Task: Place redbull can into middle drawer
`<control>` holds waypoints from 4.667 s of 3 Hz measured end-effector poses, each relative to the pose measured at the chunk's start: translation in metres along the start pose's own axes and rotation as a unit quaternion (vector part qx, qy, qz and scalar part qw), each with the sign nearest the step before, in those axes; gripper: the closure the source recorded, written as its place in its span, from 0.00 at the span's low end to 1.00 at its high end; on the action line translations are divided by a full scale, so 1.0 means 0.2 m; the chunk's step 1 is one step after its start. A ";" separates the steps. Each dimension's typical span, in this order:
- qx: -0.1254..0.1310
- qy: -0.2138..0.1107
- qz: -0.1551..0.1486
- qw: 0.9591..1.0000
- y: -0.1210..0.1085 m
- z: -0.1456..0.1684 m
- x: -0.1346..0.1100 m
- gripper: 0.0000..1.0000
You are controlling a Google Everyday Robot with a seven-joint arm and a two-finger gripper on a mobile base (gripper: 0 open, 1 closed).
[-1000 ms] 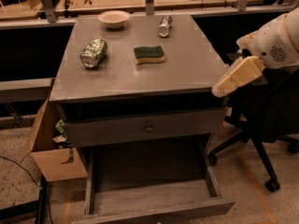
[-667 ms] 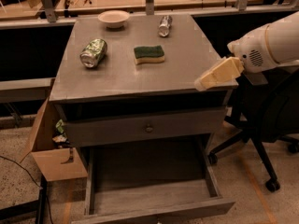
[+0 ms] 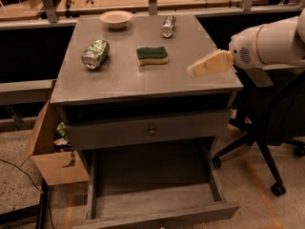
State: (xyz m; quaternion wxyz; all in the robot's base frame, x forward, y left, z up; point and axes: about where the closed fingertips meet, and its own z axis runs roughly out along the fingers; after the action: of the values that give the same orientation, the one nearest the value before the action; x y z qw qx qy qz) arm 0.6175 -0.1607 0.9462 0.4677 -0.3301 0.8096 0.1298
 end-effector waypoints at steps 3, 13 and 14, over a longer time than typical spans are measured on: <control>0.067 -0.036 0.039 0.996 -0.10 0.17 -0.03 0.00; 0.192 -0.156 0.101 0.964 -0.77 1.35 -0.51 0.00; 0.195 -0.172 0.122 0.958 -0.79 1.51 -0.51 0.00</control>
Offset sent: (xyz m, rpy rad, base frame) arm 0.0565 -0.0068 -0.0005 0.0949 -0.1834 -0.3613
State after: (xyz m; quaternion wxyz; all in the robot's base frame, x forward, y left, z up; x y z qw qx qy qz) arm 0.9591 -0.0800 0.8874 0.6360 -0.1040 0.7605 0.0800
